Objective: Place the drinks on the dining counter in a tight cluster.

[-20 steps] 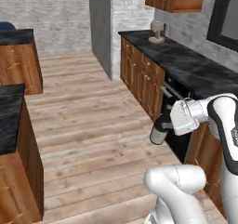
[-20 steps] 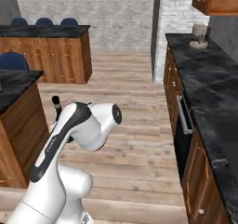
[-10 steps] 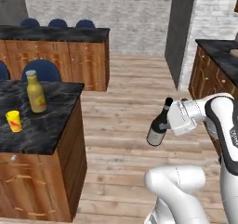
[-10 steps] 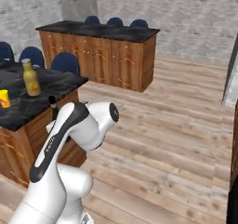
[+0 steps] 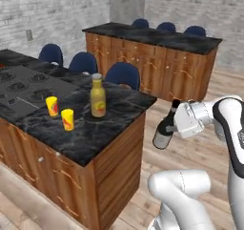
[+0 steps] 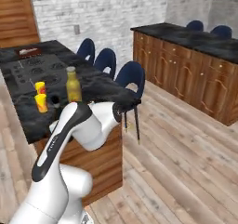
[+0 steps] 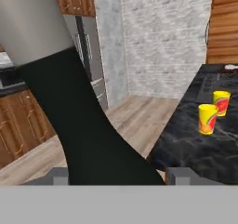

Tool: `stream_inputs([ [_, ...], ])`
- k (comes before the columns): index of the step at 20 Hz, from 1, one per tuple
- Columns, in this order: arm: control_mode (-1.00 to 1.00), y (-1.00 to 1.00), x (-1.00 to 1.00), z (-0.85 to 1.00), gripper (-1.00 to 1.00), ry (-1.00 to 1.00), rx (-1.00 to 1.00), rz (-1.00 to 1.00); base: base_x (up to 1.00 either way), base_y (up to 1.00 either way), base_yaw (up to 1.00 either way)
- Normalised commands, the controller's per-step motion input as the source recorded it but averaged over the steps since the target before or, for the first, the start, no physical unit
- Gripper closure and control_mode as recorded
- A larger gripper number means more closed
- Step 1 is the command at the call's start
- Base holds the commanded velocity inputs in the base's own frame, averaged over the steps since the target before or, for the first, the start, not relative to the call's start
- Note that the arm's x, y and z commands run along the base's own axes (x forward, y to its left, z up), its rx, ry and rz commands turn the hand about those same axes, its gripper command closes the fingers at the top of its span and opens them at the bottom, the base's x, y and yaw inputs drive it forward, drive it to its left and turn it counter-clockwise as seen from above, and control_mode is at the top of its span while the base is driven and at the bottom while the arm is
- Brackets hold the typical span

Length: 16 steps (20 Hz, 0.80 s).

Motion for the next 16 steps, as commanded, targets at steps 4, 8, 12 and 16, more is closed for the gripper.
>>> stream_inputs([
  [4, 1.00, 0.00, 0.00, 0.00, 1.00, 0.00, 0.00, 0.00, 0.93, -0.38, 0.81],
  [8, 1.00, 0.00, 0.00, 0.00, 1.00, 0.00, 0.00, 0.00, 0.35, -0.96, 0.36],
  [12, 1.00, 0.00, 0.00, 0.00, 1.00, 0.00, 0.00, 0.00, 0.00, -0.99, 0.09],
  [16, 1.00, 0.00, 0.00, 0.00, 1.00, 0.00, 0.00, 0.00, 0.00, -0.91, 0.08],
])
